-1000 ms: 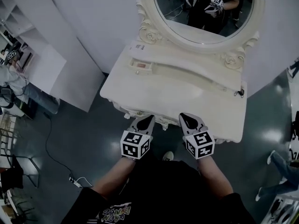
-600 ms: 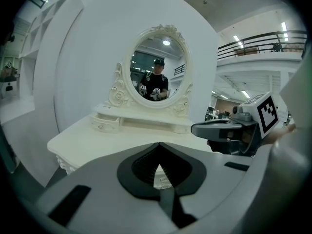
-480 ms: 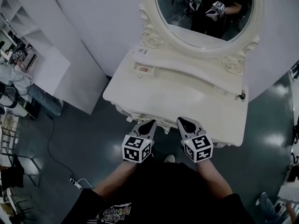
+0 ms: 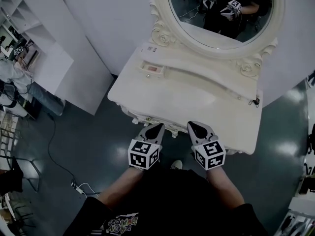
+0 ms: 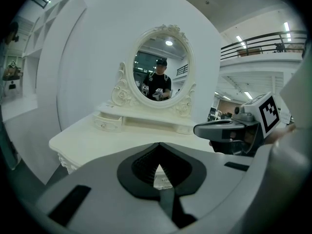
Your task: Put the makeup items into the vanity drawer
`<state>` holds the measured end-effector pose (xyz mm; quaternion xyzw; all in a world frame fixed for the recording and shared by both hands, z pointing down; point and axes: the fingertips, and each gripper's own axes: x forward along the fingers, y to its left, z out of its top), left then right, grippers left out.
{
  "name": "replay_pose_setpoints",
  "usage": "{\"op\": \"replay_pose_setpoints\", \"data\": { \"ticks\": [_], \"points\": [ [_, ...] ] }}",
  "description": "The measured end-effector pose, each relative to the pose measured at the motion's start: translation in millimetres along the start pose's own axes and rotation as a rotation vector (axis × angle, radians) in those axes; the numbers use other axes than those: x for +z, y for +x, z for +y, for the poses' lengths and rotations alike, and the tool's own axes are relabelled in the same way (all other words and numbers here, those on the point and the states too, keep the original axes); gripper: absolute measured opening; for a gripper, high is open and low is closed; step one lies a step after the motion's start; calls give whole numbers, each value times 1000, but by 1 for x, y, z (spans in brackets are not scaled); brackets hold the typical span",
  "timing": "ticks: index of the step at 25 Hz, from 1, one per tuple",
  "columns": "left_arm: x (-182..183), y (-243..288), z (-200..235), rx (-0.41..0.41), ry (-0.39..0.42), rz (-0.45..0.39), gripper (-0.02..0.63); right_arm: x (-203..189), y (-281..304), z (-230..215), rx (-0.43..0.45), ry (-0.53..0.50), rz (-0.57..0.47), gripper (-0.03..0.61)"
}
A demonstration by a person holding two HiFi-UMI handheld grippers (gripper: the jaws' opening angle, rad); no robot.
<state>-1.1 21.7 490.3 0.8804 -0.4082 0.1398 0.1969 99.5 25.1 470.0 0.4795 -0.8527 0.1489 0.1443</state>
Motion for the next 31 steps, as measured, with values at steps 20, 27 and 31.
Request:
{"op": "replay_pose_setpoints", "data": {
  "ticks": [20, 27, 31],
  "points": [
    [4, 2, 2, -3, 19, 6, 8, -2, 4, 0, 10, 5, 4, 28],
    [-2, 3, 2, -4, 14, 16, 8, -5, 6, 2, 14, 9, 5, 28],
    [0, 1, 2, 0, 11, 13, 8, -3, 4, 3, 16, 9, 4, 28]
  ]
}}
